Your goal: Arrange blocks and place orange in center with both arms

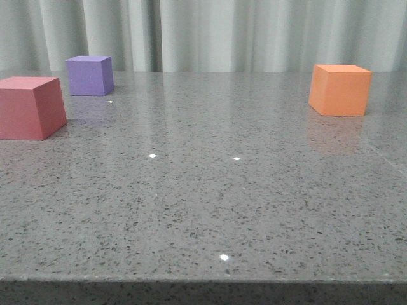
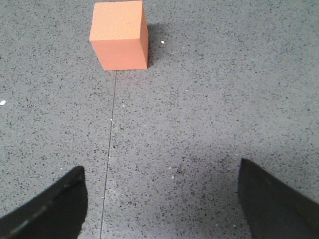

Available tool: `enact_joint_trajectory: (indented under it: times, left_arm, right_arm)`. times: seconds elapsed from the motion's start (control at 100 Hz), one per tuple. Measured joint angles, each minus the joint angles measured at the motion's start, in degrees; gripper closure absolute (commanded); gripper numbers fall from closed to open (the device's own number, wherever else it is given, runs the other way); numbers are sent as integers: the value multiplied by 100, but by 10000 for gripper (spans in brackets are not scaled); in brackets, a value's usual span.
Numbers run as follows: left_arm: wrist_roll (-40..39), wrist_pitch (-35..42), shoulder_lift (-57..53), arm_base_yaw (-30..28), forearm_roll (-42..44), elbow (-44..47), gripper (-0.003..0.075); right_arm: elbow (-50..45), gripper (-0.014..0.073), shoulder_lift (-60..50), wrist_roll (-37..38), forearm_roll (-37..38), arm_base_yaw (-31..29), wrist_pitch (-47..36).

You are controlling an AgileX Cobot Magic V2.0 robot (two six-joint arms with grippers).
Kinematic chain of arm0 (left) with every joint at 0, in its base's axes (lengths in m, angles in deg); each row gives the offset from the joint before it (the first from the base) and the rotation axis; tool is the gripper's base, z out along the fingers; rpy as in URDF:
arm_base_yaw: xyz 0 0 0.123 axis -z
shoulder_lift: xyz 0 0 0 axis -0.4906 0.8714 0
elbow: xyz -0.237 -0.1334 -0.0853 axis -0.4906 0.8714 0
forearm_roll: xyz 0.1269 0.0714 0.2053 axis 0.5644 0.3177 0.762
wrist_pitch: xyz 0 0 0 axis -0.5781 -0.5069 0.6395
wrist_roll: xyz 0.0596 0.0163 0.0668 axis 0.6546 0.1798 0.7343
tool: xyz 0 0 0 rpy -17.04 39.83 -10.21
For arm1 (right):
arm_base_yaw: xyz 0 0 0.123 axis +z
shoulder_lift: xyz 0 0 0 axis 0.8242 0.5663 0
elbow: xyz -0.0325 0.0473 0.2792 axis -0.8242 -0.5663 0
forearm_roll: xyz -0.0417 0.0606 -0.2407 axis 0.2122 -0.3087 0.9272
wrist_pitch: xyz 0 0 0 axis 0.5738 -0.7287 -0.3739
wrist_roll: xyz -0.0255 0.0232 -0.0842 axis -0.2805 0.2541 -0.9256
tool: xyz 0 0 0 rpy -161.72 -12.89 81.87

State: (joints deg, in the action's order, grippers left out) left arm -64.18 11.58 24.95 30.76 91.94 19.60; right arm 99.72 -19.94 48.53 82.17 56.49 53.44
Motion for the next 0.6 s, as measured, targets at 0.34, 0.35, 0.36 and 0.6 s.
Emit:
enact_joint_trajectory:
  times: [0.34,0.35,0.36,0.6]
  left_arm:
    - [0,0,0,0,0,0,739]
    - [0,0,0,0,0,0,739]
    - [0,0,0,0,0,0,739]
    - [0,0,0,0,0,0,739]
  right_arm:
    - [1071,-41,1821,0,-192,455,-47]
    - [1105,-41,1873,0,-193,467,-47]
    - [1138,-41,1975,0,-204,493,-47]
    - [2478,-41,3509,0,-228,653,-60]
